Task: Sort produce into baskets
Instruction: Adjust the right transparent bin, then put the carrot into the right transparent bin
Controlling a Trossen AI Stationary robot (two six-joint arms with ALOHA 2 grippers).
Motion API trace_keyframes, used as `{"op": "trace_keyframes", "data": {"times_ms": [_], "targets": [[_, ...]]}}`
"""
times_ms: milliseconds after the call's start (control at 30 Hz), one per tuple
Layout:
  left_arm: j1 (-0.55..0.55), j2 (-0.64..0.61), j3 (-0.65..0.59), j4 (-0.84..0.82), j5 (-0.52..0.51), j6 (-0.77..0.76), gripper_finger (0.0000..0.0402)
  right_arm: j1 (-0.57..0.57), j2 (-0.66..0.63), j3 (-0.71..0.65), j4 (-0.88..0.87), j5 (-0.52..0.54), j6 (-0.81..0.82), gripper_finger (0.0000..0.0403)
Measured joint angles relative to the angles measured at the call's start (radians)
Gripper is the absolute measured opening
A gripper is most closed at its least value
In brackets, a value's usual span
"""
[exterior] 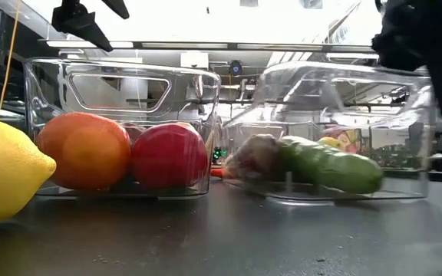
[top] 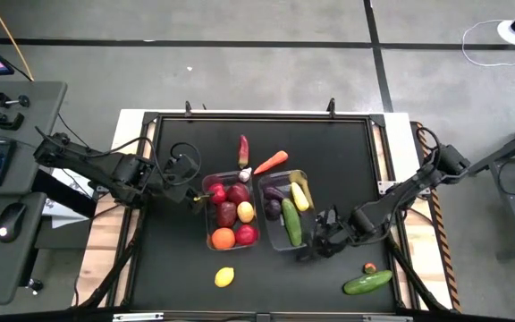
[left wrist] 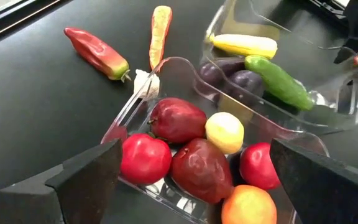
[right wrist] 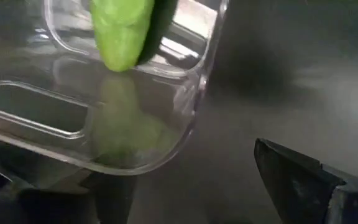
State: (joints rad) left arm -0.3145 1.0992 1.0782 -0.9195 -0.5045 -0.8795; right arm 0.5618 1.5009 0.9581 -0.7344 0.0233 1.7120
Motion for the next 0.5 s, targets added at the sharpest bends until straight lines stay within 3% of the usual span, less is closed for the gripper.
{"op": "trace_keyframes", "data": {"times_ms": [167, 367, 433, 500], "targets": [[0.000, 0.000, 0.000, 0.000, 0.000, 0.012, 0.0397, -0.031, 0.000, 0.000, 0.069, 0.028, -0.048, 0.0304], [0.000, 0.000, 0.000, -0.003, 0.056, 0.019, 0.0397, -0.006, -0.025, 0.104, 0.055, -0.067, -0.200, 0.0304], [0.000, 0.000, 0.000, -0.003, 0.065, 0.019, 0.0397, 0.001, -0.052, 0.172, -0.031, -0.042, -0.226, 0.0304], [-0.001, 0.000, 0.000, -0.003, 0.067, 0.020, 0.0397, -0.017, -0.079, 0.251, -0.129, 0.058, -0.239, 0.0304]]}}
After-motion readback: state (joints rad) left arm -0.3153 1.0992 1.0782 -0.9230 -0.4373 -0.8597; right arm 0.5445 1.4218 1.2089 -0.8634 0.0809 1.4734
